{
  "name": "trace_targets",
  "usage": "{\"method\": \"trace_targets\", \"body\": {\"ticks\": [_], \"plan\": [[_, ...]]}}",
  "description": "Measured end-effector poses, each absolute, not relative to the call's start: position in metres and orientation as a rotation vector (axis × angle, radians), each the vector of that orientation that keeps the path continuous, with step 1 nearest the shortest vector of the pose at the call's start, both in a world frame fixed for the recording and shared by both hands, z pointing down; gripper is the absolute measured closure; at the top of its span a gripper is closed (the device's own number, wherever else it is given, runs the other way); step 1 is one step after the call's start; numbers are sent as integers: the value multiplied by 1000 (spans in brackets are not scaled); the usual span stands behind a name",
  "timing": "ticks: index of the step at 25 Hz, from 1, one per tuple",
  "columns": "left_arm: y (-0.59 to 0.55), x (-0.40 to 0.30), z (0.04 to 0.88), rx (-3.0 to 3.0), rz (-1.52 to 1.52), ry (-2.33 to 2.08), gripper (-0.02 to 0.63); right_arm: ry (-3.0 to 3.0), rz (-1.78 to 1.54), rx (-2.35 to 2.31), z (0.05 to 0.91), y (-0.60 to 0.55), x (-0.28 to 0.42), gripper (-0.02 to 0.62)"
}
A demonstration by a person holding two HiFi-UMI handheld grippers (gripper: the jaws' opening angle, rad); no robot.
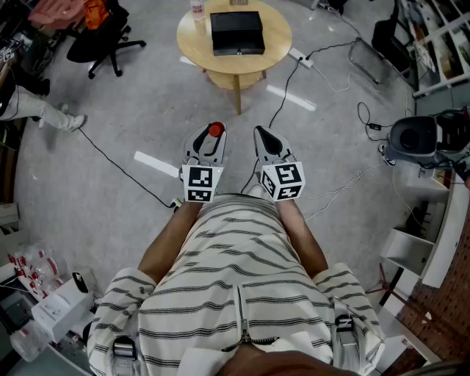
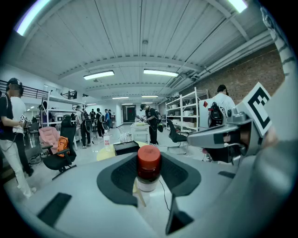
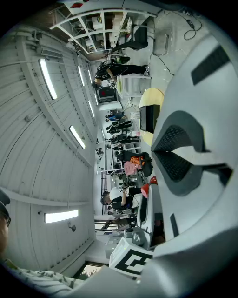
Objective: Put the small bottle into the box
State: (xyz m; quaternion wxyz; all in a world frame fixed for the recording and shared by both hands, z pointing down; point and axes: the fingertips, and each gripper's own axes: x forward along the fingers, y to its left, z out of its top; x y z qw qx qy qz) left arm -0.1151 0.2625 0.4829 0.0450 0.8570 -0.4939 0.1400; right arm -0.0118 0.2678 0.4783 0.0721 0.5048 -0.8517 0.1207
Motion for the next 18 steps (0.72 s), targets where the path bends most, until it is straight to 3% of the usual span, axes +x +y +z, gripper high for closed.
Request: {"method": "trace_targets", "body": {"ticks": [18], "plan": [[265, -66, 489, 2595, 451, -1521, 451, -2626, 363, 1458, 481, 266, 32, 577]]}}
